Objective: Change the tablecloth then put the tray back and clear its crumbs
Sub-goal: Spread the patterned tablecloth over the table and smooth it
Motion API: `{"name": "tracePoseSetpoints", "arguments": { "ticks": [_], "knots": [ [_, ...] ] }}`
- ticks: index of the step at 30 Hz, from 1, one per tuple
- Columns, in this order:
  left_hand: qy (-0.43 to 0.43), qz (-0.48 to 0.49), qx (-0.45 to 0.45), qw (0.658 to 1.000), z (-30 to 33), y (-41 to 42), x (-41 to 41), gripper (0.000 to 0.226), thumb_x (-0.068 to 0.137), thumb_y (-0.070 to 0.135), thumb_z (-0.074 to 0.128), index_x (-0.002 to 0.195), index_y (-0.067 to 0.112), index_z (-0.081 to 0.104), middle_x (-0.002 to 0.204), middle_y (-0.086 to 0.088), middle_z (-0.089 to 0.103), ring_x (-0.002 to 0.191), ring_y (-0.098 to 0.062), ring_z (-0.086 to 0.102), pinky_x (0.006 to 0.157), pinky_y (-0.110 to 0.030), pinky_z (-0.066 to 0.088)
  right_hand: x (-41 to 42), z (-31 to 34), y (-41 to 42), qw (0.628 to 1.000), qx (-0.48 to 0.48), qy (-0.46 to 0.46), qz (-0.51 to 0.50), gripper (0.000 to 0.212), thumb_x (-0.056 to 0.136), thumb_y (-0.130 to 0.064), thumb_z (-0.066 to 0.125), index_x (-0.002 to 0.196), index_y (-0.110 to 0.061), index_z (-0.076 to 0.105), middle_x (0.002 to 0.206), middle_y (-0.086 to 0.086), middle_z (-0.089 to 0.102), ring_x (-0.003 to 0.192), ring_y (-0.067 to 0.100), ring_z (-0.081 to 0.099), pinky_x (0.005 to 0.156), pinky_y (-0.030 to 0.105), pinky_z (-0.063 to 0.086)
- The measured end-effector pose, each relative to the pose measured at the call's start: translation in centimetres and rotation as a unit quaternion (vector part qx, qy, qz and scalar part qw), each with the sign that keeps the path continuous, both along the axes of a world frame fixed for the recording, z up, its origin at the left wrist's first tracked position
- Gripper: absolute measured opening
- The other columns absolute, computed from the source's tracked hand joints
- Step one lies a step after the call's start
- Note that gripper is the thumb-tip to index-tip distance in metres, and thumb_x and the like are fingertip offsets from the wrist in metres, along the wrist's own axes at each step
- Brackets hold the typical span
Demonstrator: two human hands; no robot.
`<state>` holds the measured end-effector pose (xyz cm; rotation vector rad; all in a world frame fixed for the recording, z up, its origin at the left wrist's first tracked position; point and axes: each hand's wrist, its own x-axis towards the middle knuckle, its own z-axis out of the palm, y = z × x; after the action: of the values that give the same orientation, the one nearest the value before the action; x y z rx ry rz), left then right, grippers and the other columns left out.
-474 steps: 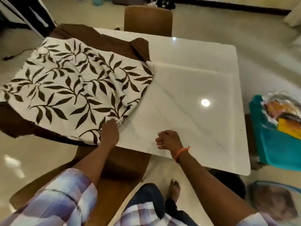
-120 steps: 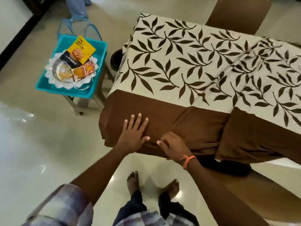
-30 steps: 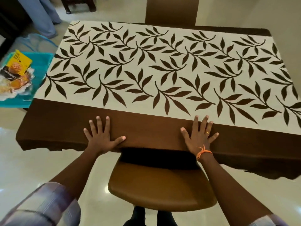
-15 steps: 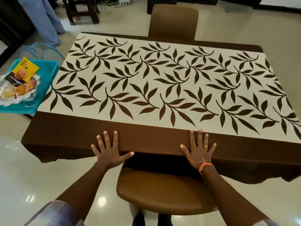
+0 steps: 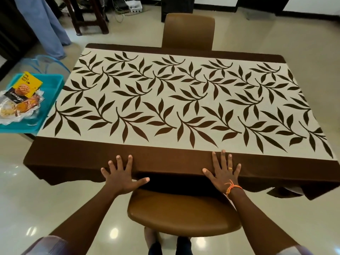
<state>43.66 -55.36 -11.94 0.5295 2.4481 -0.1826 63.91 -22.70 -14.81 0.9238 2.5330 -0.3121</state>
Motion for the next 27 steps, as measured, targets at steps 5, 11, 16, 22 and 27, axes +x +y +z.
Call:
{"name": "tracePoseSetpoints", "arguments": {
  "ticks": [5, 11, 16, 22, 27],
  "knots": [
    [-0.006, -0.001, 0.001, 1.0, 1.4, 0.4, 0.0, 0.123, 0.053, 0.104, 0.014, 0.154, 0.035, -0.001, 0.163, -0.013, 0.003, 0.146, -0.045, 0.01, 0.111, -0.068, 0.011, 0.6, 0.0, 0.6, 1.0, -0.005, -0.004, 0.005, 0.087, 0.079, -0.081, 0.009, 0.148, -0.037, -0.02, 0.155, 0.001, -0.033, 0.144, 0.032, -0.025, 0.11, 0.067, -0.01],
    [0.085, -0.034, 0.0, 0.996, 2.1, 1.3, -0.4, 0.097, 0.072, 0.092, 0.016, 0.145, 0.03, 0.031, 0.15, -0.01, 0.035, 0.134, -0.037, 0.038, 0.106, -0.059, 0.031, 1.2, 0.3, 0.6, 1.0, 0.007, -0.008, 0.002, 0.091, 0.072, -0.086, -0.002, 0.148, -0.039, -0.019, 0.156, -0.001, -0.03, 0.145, 0.031, -0.022, 0.107, 0.069, -0.01],
    [0.163, -0.032, 0.052, 0.985, 1.3, 3.8, -1.1, 0.081, 0.086, 0.076, 0.027, 0.146, 0.022, 0.028, 0.155, -0.013, 0.027, 0.141, -0.039, 0.027, 0.108, -0.061, 0.033, -0.5, 2.0, 0.3, 0.996, 0.022, 0.054, -0.063, 0.081, 0.085, -0.076, 0.022, 0.151, -0.03, 0.016, 0.162, 0.006, 0.002, 0.148, 0.035, 0.0, 0.113, 0.068, 0.005],
    [0.05, -0.007, 0.066, 0.997, -2.1, 4.4, -0.5, 0.072, 0.091, 0.07, 0.012, 0.148, 0.042, -0.022, 0.16, -0.005, -0.025, 0.145, -0.044, -0.018, 0.106, -0.077, 0.009, -0.5, 0.1, 0.3, 0.999, -0.009, 0.008, -0.038, 0.081, 0.086, -0.075, 0.015, 0.148, -0.037, -0.022, 0.154, 0.0, -0.035, 0.143, 0.036, -0.025, 0.109, 0.071, -0.007],
    [0.032, -0.01, 0.066, 0.997, -2.2, 4.1, -0.1, 0.071, 0.09, 0.071, 0.011, 0.146, 0.044, -0.025, 0.159, -0.004, -0.028, 0.144, -0.043, -0.022, 0.106, -0.076, 0.006, 1.3, -0.2, 0.5, 1.0, 0.0, 0.008, -0.026, 0.081, 0.083, -0.077, 0.008, 0.147, -0.038, -0.024, 0.153, 0.0, -0.037, 0.143, 0.034, -0.025, 0.11, 0.067, -0.008]
  ]
}}
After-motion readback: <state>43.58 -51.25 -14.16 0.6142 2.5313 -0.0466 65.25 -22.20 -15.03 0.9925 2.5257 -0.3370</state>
